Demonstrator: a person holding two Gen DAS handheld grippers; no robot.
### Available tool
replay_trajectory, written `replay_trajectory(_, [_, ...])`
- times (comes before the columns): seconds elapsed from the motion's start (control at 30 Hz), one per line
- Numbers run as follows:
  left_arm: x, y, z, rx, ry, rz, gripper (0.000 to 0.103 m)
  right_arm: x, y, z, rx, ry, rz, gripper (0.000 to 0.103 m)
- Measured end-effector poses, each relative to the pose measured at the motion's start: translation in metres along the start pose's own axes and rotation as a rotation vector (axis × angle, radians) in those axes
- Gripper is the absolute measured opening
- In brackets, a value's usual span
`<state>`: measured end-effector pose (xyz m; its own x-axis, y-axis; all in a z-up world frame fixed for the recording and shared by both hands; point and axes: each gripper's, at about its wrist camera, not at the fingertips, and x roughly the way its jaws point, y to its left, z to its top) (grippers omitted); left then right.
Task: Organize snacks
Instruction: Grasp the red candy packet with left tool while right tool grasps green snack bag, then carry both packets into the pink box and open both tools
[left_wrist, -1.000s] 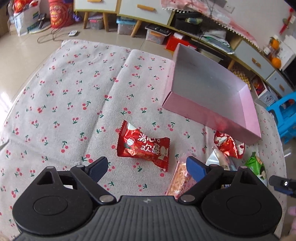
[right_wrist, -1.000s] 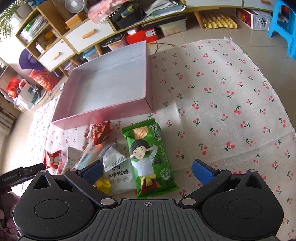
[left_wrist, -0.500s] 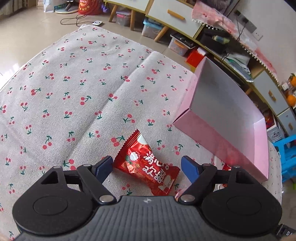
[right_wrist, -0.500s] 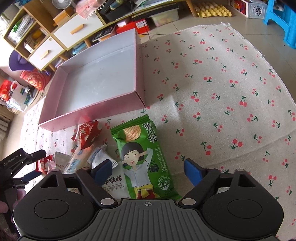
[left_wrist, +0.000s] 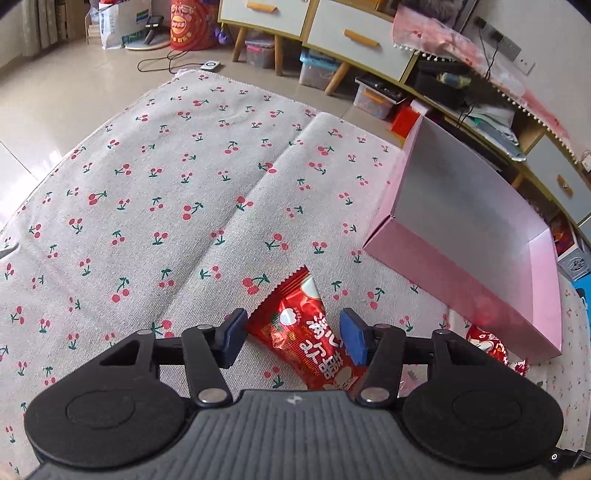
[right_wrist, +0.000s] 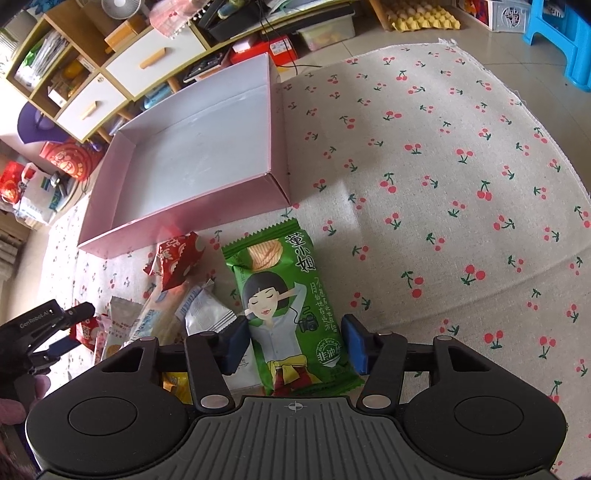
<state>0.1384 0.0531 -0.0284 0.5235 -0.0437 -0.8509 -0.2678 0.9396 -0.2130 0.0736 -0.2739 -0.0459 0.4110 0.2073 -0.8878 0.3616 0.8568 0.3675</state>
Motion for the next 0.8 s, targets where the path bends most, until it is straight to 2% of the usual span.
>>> replay_trajectory(0.1, [-0.002,-0.001,0.001,0.010,-0.006,-0.002,0.041,-0.001,0.001,0.000,0.002,-0.007,0.004,0.048])
replay_trajectory(0.17, [-0.002,-0.002,0.000,0.021,-0.006,-0.014,0.027,-0.002,0.001,0.000,0.004,-0.010,0.007,0.047])
replay_trajectory(0.3, [-0.004,-0.003,0.002,0.029,-0.009,-0.033,0.022,-0.004,0.002,0.000,0.012,-0.015,0.018,0.046])
replay_trajectory(0.8, [-0.021,-0.010,0.005,0.080,-0.059,-0.098,0.019,-0.024,0.004,0.002,0.052,-0.061,0.060,0.046])
